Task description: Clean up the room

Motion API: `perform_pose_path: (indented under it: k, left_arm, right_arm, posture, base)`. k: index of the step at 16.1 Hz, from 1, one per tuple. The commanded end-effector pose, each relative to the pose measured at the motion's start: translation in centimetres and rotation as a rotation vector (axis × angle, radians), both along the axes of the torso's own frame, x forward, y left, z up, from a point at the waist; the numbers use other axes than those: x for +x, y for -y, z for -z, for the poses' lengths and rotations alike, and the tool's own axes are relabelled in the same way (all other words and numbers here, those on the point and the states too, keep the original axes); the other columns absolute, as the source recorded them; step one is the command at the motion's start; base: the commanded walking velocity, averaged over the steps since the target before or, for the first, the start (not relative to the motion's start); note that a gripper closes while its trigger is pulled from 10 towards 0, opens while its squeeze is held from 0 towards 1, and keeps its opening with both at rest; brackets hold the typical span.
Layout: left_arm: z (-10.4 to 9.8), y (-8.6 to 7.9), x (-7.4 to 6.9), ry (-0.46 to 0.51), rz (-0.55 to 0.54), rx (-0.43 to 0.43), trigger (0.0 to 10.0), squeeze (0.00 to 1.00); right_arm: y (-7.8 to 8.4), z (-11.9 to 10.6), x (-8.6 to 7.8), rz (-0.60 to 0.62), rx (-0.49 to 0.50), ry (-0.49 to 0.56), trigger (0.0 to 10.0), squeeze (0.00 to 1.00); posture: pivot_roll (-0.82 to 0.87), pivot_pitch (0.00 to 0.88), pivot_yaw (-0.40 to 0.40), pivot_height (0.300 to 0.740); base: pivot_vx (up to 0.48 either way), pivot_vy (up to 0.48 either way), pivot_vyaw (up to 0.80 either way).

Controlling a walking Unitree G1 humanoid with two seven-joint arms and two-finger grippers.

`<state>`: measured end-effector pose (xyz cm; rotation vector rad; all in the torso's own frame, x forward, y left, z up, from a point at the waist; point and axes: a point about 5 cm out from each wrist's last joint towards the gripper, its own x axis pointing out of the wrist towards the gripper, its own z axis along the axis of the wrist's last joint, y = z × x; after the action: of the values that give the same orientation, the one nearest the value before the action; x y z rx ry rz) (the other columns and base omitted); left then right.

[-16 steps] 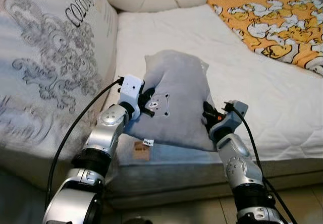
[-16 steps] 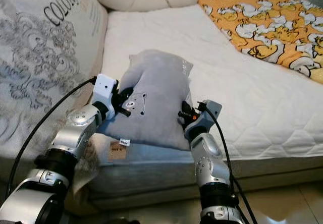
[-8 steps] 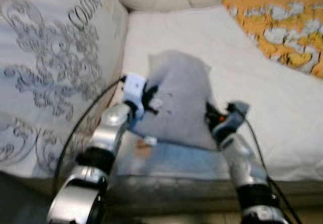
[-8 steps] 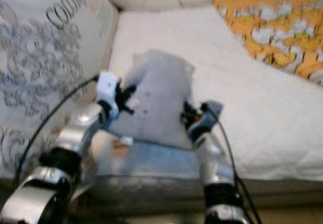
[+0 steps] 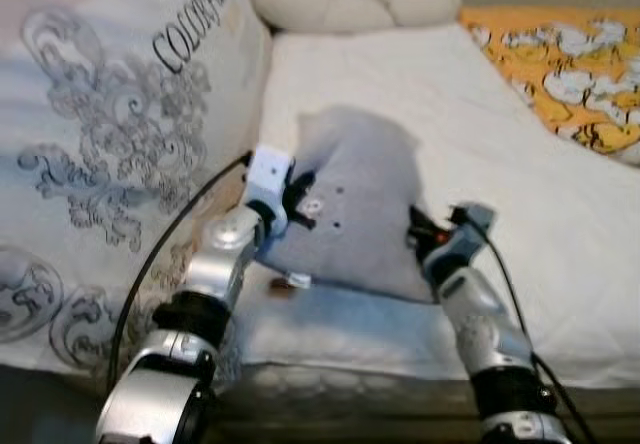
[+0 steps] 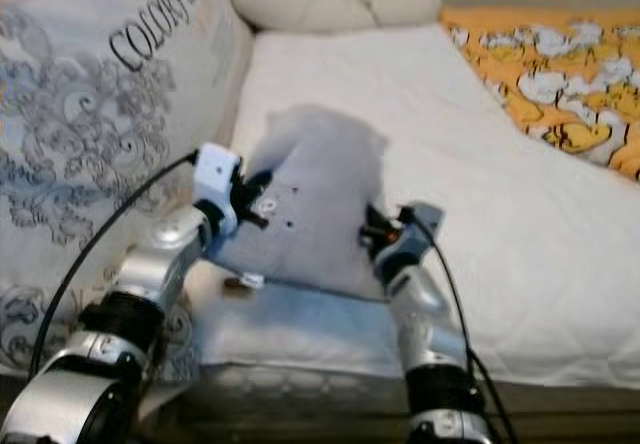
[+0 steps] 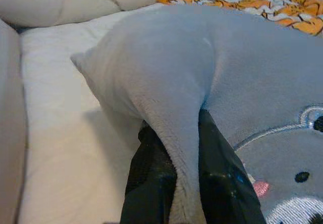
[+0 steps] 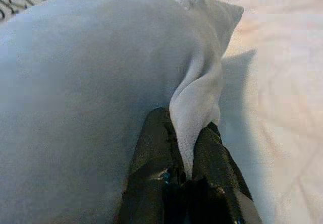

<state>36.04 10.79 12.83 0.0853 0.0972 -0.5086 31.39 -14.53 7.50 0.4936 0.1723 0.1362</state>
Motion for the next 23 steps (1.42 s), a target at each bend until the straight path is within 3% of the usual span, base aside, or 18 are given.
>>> perform_pose_path:
  k: [1,7,10,15,17,18,19,23]
  left_arm:
    - [-1.4,-1.4,0.5,0.059,-0.039,-0.005,10.0,0.00]
    - [-1.2,-1.4,0.5,0.055,-0.035,0.004,10.0,0.00]
    - [-1.1,-1.4,0.4,0.059,-0.040,0.027,10.0,0.00]
    - [-1.0,-1.9,0.6,0.083,-0.066,0.083,10.0,0.00]
    - [-1.3,-2.2,0.7,0.107,-0.065,0.122,10.0,0.00]
    - [-1.7,-3.1,0.9,0.132,-0.068,0.186,10.0,0.00]
    - [-2.1,-3.9,1.0,0.156,-0.061,0.255,10.0,0.00]
    - [-4.1,-7.8,1.7,0.176,-0.117,0.398,10.0,0.00]
  right_arm:
    - [-1.1,-0.9,0.5,-0.029,0.010,0.036,10.0,0.00]
    - [-1.0,-0.8,0.5,-0.006,0.007,0.035,10.0,0.00]
    - [-0.1,-0.3,0.3,0.052,-0.020,0.025,10.0,1.00]
    - [1.8,1.4,-0.5,0.110,-0.184,-0.034,10.0,1.00]
    - [1.8,1.4,-0.6,0.105,-0.188,-0.025,10.0,1.00]
    - [1.0,0.9,-0.7,-0.003,-0.133,0.013,10.0,1.00]
    - [0.1,0.2,-0.9,-0.118,-0.139,0.075,10.0,1.00]
    - [-1.4,-1.3,-1.7,-0.418,-0.195,0.177,10.0,1.00]
  posture:
    - [-0.01,0.000,0.037,0.740]
    - [-0.01,0.000,0.044,0.740]
    - [-0.01,0.000,0.046,0.740]
    - [-0.01,0.000,0.043,0.740]
    - [-0.01,0.000,0.043,0.740]
    - [-0.01,0.000,0.045,0.740]
    - [-0.02,0.000,0.046,0.740]
    - [-0.01,0.000,0.048,0.740]
  base:
    - [0.319,0.000,0.00]
    - [0.319,0.000,0.00]
    - [0.081,0.000,0.00]
    - [0.000,0.000,0.00]
    - [0.000,0.000,0.00]
    - [0.000,0.000,0.00]
    - [0.000,0.000,0.00]
    - [0.000,0.000,0.00]
